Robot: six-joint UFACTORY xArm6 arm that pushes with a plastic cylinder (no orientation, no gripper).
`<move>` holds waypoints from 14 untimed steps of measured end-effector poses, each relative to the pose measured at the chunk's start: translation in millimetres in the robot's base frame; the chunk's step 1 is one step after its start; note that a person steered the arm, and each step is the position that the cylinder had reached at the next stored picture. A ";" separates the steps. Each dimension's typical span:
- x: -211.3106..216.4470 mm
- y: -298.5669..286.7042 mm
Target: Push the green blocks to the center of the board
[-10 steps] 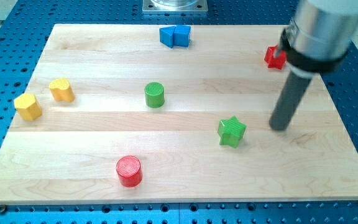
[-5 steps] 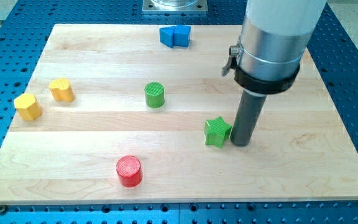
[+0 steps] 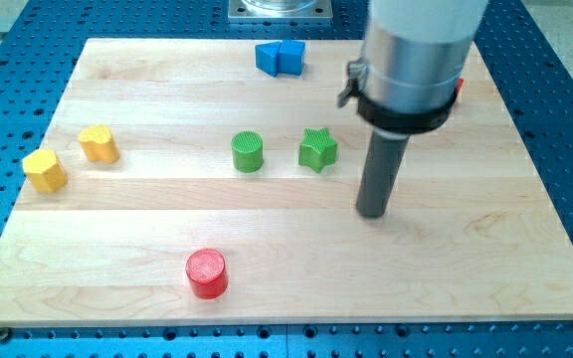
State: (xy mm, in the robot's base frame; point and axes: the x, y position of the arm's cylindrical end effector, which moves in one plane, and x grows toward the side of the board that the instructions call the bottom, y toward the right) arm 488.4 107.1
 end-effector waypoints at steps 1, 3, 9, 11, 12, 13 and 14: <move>-59.2 1.8; -68.2 -79.5; -84.9 -121.9; -27.4 -226.5; 6.2 -247.1; -55.8 -283.9; -64.3 -230.4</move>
State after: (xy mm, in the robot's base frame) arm 424.1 -123.4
